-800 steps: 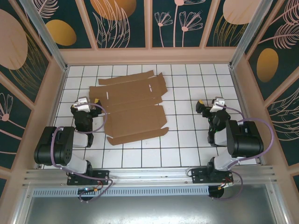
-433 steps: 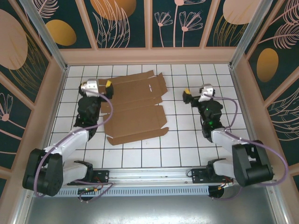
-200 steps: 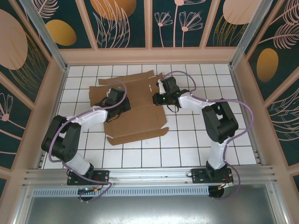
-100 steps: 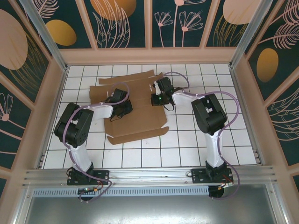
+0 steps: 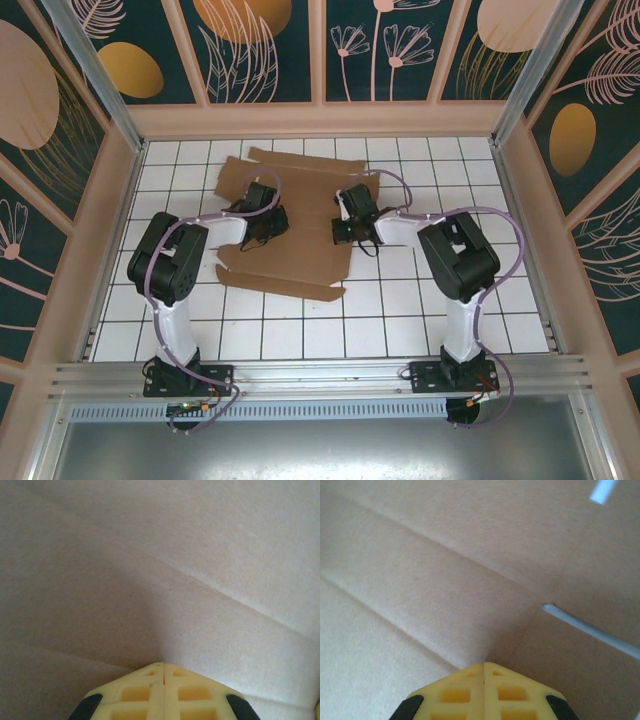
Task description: Fold the paper box
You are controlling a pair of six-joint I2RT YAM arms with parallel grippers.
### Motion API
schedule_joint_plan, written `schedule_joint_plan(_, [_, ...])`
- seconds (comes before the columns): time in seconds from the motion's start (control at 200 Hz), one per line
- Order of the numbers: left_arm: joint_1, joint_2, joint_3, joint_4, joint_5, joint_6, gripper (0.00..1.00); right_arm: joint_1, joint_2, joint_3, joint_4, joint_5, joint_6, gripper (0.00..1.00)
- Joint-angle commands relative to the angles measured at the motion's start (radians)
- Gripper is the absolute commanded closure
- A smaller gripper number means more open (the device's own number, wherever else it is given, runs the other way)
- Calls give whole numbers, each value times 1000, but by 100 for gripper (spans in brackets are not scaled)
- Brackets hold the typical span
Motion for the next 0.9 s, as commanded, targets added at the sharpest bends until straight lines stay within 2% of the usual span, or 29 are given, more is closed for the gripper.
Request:
schedule_joint_plan(0.0, [7,98,30,-113,3,33,100,25,-41,-118,-105,34,23,100])
schedule_joint_plan(0.165, [7,165,134,-168,26,84,100,102,-125,-238,-93,-13,89,100])
schedule_joint_plan(0.255, [2,217,190,-177,87,96,100,156,-152,-268,-75,-68,123,100])
schedule_joint_plan(0.355, [-23,288,292,-224,141,133,100,212,-152,-259,-46,-145,158,100])
schedule_joint_plan(0.48, [-66,345,408,-291,148,186,100,254,-142,-207,18,-239,192,100])
schedule_joint_plan(0.55, [-64,320,417,-277,156,181,100,253,-163,-189,51,-284,215,100])
schedule_joint_plan(0.706, [-29,194,382,-226,178,164,100,211,-334,-220,89,-270,222,100])
schedule_joint_plan(0.731, [-21,174,375,-221,185,166,100,202,-367,-231,90,-265,222,94])
schedule_joint_plan(0.796, [-3,120,341,-193,216,171,100,200,-434,-230,44,-201,213,70])
schedule_joint_plan(0.891, [-1,47,277,-175,212,168,100,197,-476,-196,-91,-37,151,69])
